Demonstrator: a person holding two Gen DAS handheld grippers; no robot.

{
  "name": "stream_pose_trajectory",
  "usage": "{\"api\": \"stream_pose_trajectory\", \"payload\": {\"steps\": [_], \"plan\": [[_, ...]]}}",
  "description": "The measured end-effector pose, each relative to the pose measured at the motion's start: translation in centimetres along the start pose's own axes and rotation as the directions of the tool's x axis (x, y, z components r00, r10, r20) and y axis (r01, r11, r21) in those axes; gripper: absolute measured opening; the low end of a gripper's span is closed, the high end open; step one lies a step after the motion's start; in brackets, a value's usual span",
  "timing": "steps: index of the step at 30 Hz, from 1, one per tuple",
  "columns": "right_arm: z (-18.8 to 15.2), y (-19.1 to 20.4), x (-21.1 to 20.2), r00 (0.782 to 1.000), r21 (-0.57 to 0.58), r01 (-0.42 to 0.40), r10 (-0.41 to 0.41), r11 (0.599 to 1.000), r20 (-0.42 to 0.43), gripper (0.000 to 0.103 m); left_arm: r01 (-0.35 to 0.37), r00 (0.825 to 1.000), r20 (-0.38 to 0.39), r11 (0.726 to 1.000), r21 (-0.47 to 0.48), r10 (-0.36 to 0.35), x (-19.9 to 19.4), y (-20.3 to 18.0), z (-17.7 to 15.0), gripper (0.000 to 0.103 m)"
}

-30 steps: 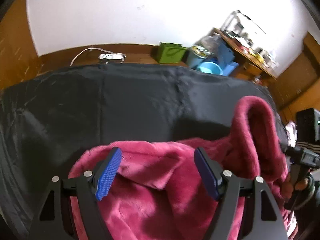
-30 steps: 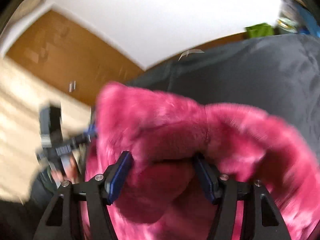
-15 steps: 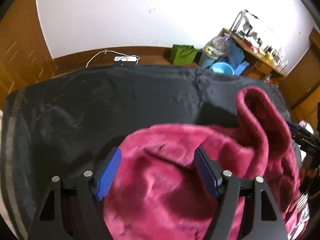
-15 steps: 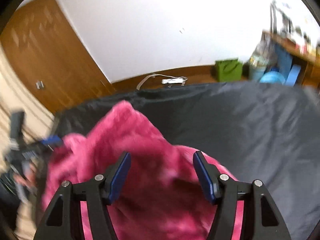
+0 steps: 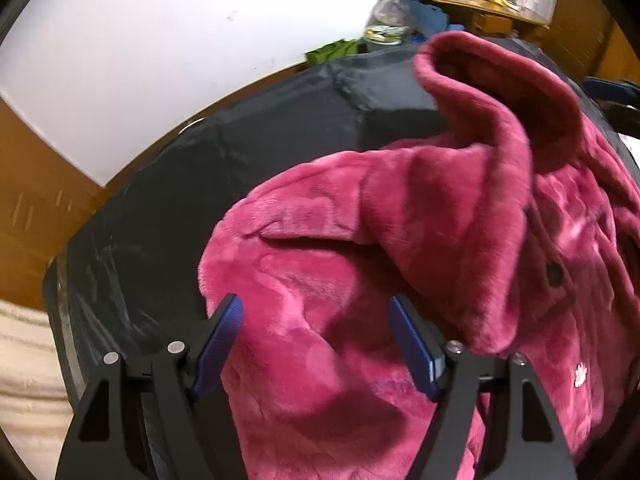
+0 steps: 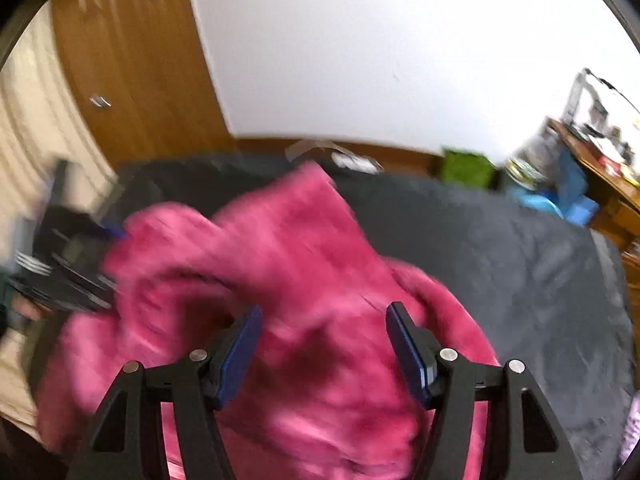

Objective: Fold clothes

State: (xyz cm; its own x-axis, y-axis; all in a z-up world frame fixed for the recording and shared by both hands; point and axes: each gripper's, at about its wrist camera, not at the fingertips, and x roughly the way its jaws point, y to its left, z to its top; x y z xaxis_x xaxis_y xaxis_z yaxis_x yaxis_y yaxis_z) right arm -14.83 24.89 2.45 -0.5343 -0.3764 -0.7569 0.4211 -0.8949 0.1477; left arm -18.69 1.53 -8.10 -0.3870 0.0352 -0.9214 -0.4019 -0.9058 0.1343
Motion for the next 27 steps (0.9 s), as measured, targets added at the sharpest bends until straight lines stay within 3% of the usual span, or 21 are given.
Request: {"api": "stream_pose_trajectory", "payload": {"steps": [2, 5, 9, 11, 14, 18, 21, 24, 27], "plan": [[1.1, 1.7, 0.3, 0.990, -0.014, -0.143, 0.143, 0.990, -0.006, 0.066, -0.005, 1.000, 0.001, 0.999, -0.052, 0.005, 0.1, 0.9, 0.1, 0.078], [1.0, 3.8, 2.2, 0.934, 0.007, -0.350, 0.349, 0.937, -0.075, 0.066, 0.009, 1.000, 0.016, 0.993, -0.116, -0.007, -0.3, 2.0, -0.1, 0.078], [1.0, 3.7, 7.3, 0.885, 0.083, -0.425, 0.433, 0.902, -0.171, 0.066, 0.019, 1.000, 0.023, 0.988, -0.156, -0.015, -0.5, 2.9, -0.6, 0.078], [1.1, 2.6, 10.6, 0.910, 0.077, -0.333, 0.342, 0.940, -0.233, 0.066, 0.022, 1.000, 0.022, 0.987, -0.159, -0.019, -0.4, 3.0, -0.9, 0.078], [0.8, 1.4, 13.8, 0.899, 0.102, -0.270, 0.288, 0.958, -0.331, 0.066, 0.029, 0.999, 0.023, 0.987, -0.161, -0.026, -0.3, 3.3, -1.3, 0.078], [1.5, 2.9, 15.3, 0.894, 0.010, -0.259, 0.244, 0.966, -0.376, 0.066, 0.046, 0.999, 0.022, 0.987, -0.156, -0.043, 0.1, 3.4, -1.6, 0.078], [3.5, 3.1, 16.3, 0.925, 0.015, -0.212, 0.206, 0.977, -0.318, 0.066, 0.054, 0.998, 0.025, 0.988, -0.144, -0.051, 0.2, 3.1, -1.3, 0.078], [5.4, 1.2, 16.5, 0.970, 0.118, -0.112, 0.134, 0.987, -0.201, 0.066, 0.075, 0.997, 0.040, 0.989, -0.130, -0.070, 0.0, 2.3, -0.6, 0.078], [6.1, -1.3, 16.0, 0.992, 0.214, 0.001, 0.027, 0.977, -0.126, 0.066, 0.096, 0.995, 0.052, 0.988, -0.117, -0.090, -0.1, 1.1, 0.2, 0.079]]}}
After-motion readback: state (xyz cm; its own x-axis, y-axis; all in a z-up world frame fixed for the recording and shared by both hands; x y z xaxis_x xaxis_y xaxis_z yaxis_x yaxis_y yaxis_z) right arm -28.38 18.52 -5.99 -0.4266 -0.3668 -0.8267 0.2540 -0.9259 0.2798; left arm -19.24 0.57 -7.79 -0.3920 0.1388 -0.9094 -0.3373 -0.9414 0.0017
